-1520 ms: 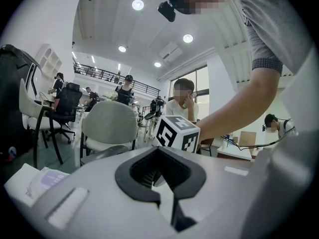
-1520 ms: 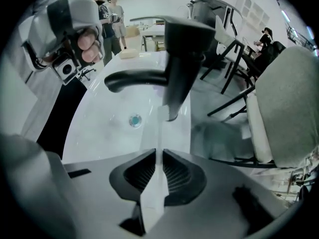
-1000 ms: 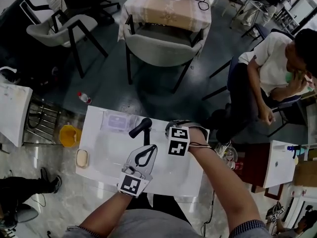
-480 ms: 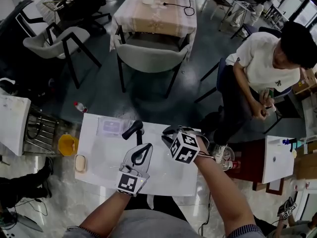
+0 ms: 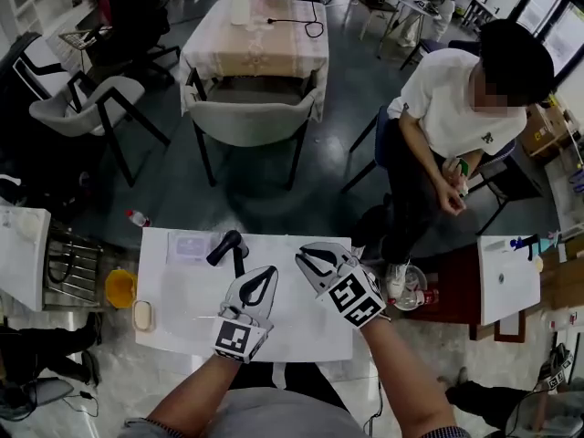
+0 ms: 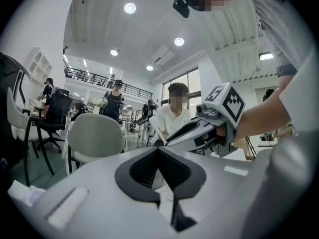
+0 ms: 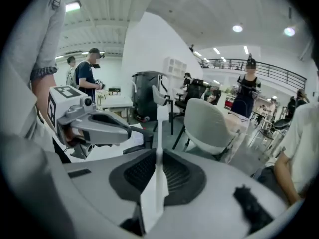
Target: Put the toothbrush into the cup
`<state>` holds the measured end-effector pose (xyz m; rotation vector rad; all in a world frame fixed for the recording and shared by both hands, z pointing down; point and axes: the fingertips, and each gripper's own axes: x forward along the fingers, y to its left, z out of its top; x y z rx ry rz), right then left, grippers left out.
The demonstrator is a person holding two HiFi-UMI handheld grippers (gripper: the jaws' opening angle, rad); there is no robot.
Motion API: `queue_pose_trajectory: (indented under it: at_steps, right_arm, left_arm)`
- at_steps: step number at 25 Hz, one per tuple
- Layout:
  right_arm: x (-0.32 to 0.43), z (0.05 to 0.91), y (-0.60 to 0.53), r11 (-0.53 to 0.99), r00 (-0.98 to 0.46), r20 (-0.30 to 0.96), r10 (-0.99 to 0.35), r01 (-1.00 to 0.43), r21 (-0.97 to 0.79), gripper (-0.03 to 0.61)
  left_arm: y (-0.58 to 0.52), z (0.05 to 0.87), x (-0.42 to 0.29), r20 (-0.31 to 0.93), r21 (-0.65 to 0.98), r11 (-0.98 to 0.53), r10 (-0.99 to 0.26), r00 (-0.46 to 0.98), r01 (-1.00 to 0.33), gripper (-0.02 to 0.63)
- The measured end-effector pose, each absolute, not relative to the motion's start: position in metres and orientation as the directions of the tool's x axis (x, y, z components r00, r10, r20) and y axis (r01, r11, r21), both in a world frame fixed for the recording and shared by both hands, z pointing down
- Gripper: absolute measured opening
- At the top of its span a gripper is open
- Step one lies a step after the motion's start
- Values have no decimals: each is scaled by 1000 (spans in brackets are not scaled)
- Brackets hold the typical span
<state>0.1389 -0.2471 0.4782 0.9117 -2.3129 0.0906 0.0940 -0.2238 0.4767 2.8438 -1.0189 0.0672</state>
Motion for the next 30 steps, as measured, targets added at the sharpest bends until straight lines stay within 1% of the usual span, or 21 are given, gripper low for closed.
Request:
queue_pose_trajectory:
  at_steps: [4,8,10,13,17,24,30]
  right_arm:
    - [164,470,-238,671,-544,496,-677,-733,111,51]
    - [192,470,-232,613,-513,452,-730,-783,101,51]
    - [203,472,-230,591,-499,437,-748,-800,98,51]
    - [219,477,-229,563,-476,417,-774,-820,108,51]
    - [232,489,-232,539,-457,404,-793,-835,114,51]
    - [242,512,-242,529,-452,371,-811,-838,135,52]
    - [248,540,-252,516,-443,373,-815,-848,119,52]
  left_arm:
    - [-224,479,115,73,109,-790,-599,797,-604,8]
    - [-223,477,139,104,156,-798,-572,813,-582,8]
    - [-225,480,149,94,132,-818,-553,828,-560,8]
    - [-228,484,165,82,111,-835,-533,842,-539,8]
    - [-233,498,181,99,97,-843,-521,848,-529,8]
    - [-249,519,200,111,134,-835,-522,845,-534,8]
    - [-264,537,211,131,155,-820,-536,834,-552,8]
